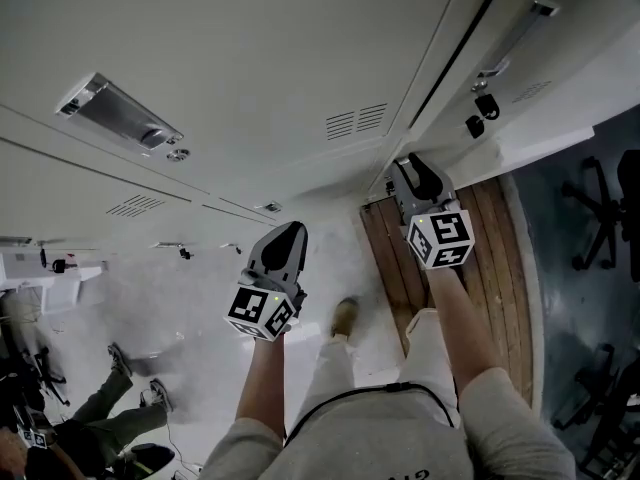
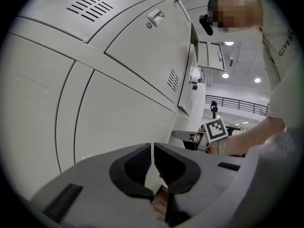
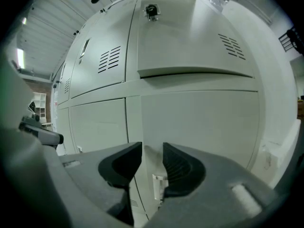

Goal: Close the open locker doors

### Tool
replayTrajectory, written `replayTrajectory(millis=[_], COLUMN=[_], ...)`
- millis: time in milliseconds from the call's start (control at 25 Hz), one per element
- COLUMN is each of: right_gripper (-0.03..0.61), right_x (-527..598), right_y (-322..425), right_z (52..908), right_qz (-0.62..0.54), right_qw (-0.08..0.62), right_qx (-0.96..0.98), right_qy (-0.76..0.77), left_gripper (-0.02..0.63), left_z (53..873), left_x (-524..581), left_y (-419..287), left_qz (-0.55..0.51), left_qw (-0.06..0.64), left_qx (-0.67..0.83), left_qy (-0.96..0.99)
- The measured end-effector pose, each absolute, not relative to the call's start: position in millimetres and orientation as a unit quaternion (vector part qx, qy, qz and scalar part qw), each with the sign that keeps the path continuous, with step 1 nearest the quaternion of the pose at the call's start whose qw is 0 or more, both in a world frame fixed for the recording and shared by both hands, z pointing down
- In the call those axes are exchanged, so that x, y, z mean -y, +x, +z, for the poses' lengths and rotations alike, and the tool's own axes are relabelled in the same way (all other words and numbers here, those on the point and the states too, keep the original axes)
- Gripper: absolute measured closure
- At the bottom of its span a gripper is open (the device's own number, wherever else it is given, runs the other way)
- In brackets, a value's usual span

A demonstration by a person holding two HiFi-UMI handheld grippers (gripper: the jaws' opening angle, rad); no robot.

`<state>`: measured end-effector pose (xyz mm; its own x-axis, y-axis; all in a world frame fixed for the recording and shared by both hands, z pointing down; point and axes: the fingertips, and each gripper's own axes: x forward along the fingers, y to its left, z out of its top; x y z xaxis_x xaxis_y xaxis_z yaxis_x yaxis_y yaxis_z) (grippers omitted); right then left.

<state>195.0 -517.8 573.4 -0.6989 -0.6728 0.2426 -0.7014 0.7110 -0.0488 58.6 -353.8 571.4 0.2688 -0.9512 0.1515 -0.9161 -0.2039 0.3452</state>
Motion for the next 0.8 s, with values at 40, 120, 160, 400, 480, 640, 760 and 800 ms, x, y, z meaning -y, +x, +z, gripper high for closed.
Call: replayTrajectory(millis=[40,120,160,400,480,640,760,800], right_gripper=[0.446,0.446,0.446,0.454,0.454,0.454,0.454,0.454], right_x=[518.9,520.8,521.7,523.8,523.8,519.1,513.5,511.7], right_y=[193.8,191.9,191.2,191.0,191.0,192.3,196.0,197.8], right_z=[573.3,573.0,572.9,573.5,573.2,568.7,566.7,566.1], right_qz=[0.068,0.068,0.068,0.067,0.067,0.062,0.06,0.059], right_qw=[0.104,0.103,0.103,0.1,0.101,0.099,0.1,0.1], right_qx=[0.919,0.919,0.919,0.918,0.918,0.922,0.923,0.923], right_qy=[0.374,0.374,0.374,0.378,0.377,0.369,0.366,0.366], left_gripper=[0.597,0.597,0.597,0.597,0.597,0.597,0.597,0.597], left_z=[572.6,574.8,575.9,583.1,584.5,582.3,579.4,579.0], left_x=[352.3,349.5,348.2,338.3,335.7,332.4,329.4,328.2], left_y=[58.2,57.7,57.6,58.6,59.1,59.1,58.3,58.4], left_qz=[-0.047,-0.047,-0.047,-0.044,-0.045,-0.045,-0.045,-0.045], left_qw=[0.187,0.189,0.19,0.196,0.198,0.195,0.191,0.191], left_qx=[0.604,0.606,0.606,0.61,0.612,0.615,0.617,0.618], left_qy=[0.774,0.772,0.771,0.766,0.764,0.763,0.762,0.762])
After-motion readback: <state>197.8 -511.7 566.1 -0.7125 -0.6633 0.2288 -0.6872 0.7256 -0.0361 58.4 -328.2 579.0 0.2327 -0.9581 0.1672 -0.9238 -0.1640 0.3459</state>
